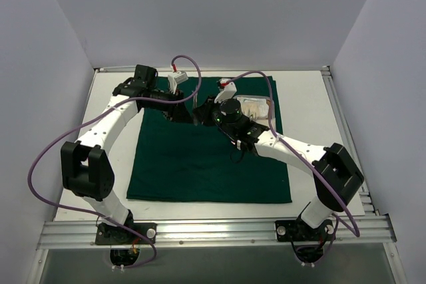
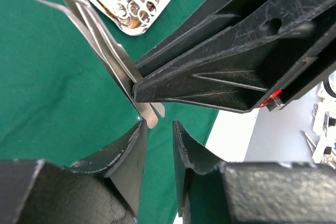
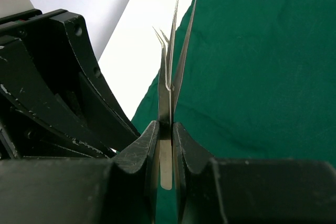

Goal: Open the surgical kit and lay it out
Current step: Place the medical item in the surgical kit.

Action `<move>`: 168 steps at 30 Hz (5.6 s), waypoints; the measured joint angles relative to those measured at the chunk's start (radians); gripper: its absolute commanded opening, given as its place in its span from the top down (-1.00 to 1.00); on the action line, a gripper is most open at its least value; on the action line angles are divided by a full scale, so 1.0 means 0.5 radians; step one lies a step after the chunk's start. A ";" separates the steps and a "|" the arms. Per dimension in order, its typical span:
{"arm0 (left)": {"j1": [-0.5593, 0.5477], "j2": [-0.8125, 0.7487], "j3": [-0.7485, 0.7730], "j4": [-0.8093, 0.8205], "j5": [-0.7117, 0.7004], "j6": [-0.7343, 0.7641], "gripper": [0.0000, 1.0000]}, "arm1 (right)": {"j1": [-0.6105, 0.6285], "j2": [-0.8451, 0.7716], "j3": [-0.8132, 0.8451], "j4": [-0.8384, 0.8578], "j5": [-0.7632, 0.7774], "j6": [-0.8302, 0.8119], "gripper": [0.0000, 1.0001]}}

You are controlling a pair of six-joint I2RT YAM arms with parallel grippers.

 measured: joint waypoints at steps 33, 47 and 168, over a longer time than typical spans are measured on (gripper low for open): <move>0.008 0.073 0.069 -0.022 -0.037 0.069 0.37 | 0.005 0.002 0.008 -0.002 -0.033 -0.034 1.00; 0.010 0.101 0.069 -0.027 -0.034 0.082 0.95 | -0.011 0.002 0.016 -0.034 -0.069 -0.042 1.00; 0.273 -0.259 0.049 -0.346 0.273 0.528 0.44 | -0.069 0.158 -0.086 0.964 -0.895 0.044 1.00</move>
